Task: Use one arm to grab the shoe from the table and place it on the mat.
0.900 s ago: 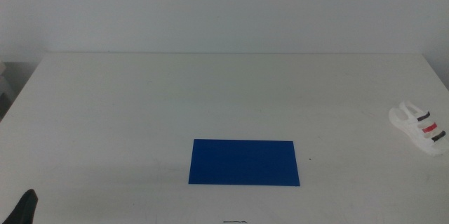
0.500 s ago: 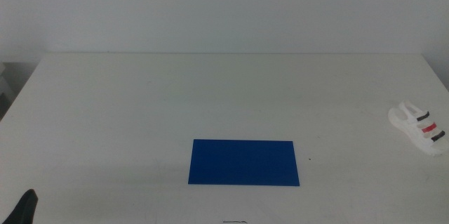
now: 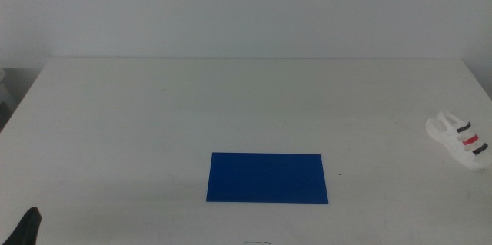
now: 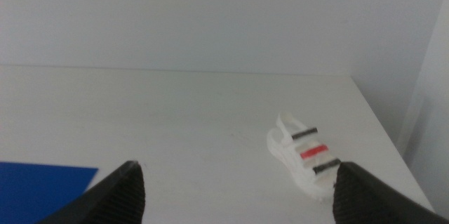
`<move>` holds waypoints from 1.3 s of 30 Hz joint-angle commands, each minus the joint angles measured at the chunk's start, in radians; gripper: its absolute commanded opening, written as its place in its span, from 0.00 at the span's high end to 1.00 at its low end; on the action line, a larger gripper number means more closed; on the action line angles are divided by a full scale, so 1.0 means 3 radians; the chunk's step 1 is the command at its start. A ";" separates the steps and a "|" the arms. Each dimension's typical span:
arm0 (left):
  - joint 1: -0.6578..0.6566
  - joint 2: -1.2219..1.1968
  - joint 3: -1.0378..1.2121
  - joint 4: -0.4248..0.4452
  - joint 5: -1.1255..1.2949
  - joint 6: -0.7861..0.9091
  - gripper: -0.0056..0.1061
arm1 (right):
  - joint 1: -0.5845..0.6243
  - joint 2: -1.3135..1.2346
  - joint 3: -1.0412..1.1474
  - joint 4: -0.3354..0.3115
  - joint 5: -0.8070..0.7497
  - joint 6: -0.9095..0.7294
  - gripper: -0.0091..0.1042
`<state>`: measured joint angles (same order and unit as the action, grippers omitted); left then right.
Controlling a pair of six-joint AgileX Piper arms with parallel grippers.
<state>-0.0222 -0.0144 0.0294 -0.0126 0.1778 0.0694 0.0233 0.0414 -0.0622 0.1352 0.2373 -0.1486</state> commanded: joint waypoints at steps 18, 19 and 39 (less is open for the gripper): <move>-0.0015 -0.0052 -0.0011 -0.0029 -0.0277 -0.0049 0.11 | 0.0009 0.2683 -0.2183 0.0130 0.1432 0.0028 0.13; -0.0015 -0.0052 -0.0011 -0.0029 -0.0277 -0.0049 0.11 | 0.0009 0.2695 -0.2183 0.0130 0.1451 0.0028 0.13; -0.0015 -0.0052 -0.0011 -0.0029 -0.0277 -0.0049 0.11 | -0.0001 0.4726 -0.4231 -0.0579 0.3020 -0.0143 0.19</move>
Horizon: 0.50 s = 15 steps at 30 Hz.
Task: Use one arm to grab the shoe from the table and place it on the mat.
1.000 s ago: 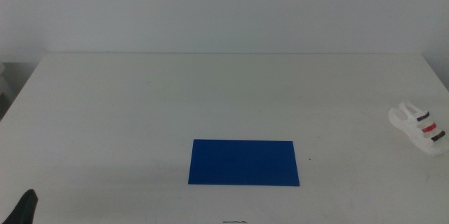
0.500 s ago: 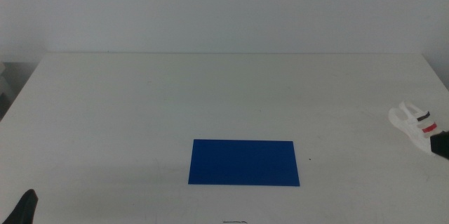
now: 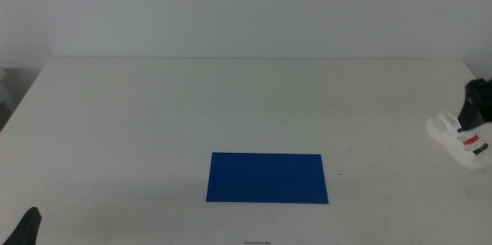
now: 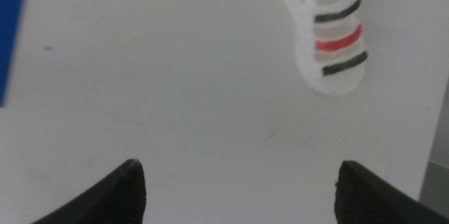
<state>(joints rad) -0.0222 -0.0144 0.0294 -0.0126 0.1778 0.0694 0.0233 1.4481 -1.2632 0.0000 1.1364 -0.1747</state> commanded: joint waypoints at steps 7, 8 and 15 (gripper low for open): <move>-0.0015 -0.0052 -0.0011 -0.0029 -0.0277 -0.0049 0.11 | -0.0257 0.0808 -0.0820 -0.0043 0.0402 -0.0534 0.22; -0.0015 -0.0052 -0.0011 -0.0029 -0.0277 -0.0049 0.11 | -0.0290 0.0880 -0.0867 -0.0043 0.0394 -0.0603 0.22; -0.0015 -0.0052 -0.0011 -0.0029 -0.0277 -0.0049 0.11 | -0.0537 0.1367 -0.1185 0.0000 0.0023 -0.0961 0.24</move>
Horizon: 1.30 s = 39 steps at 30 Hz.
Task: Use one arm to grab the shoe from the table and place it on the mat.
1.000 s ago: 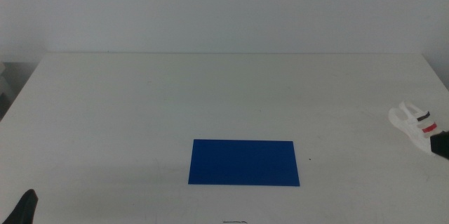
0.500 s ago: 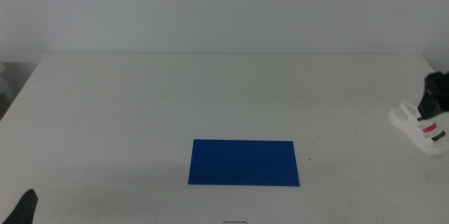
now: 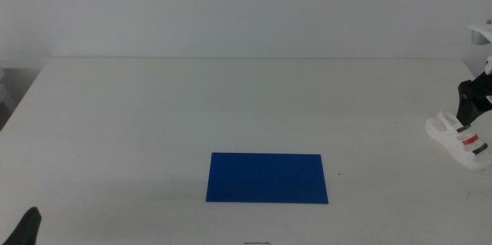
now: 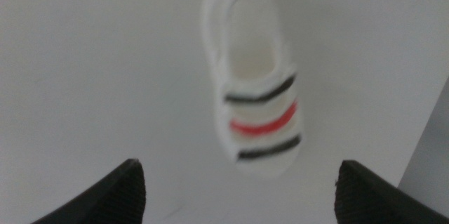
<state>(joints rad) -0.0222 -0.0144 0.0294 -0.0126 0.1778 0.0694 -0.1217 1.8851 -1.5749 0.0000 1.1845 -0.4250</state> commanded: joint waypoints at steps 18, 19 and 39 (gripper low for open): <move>-0.0015 -0.0052 -0.0011 -0.0029 -0.0277 -0.0049 0.11 | -0.0083 0.0699 -0.0308 0.0200 -0.0631 -0.0674 0.28; -0.0015 -0.0052 -0.0011 -0.0029 -0.0277 -0.0049 0.11 | -0.0083 0.0729 -0.0308 0.0185 -0.0631 -0.0677 0.29; -0.0015 -0.0052 -0.0011 -0.0029 -0.0277 -0.0049 0.11 | 0.0435 -0.0087 -0.0308 -0.0082 -0.0364 0.0083 0.93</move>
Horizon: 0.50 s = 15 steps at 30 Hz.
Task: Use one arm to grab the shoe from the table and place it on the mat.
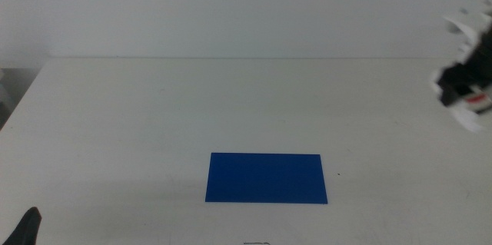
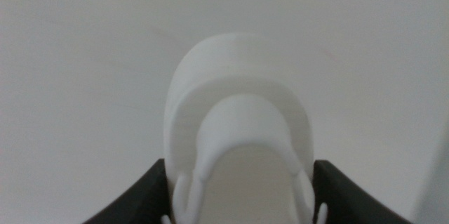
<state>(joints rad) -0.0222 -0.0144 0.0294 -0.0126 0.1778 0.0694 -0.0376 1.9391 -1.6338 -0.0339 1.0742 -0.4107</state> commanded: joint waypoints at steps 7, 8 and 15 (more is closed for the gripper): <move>-0.0015 -0.0052 -0.0011 -0.0029 -0.0277 -0.0049 0.11 | 0.1483 -0.0163 -0.0428 -0.0210 0.0325 0.0528 0.93; -0.0015 -0.0052 -0.0011 -0.0029 -0.0277 -0.0049 0.11 | 0.1670 -0.0115 -0.0491 -0.0254 0.0331 0.0615 0.93; -0.0015 -0.0052 -0.0011 -0.0029 -0.0277 -0.0049 0.11 | 0.2342 0.0330 -0.0839 -0.0167 0.0571 0.0874 0.93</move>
<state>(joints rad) -0.0222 -0.0144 0.0294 -0.0126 0.1778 0.0694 0.6522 2.0813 -1.8476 -0.0653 1.2172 -0.1656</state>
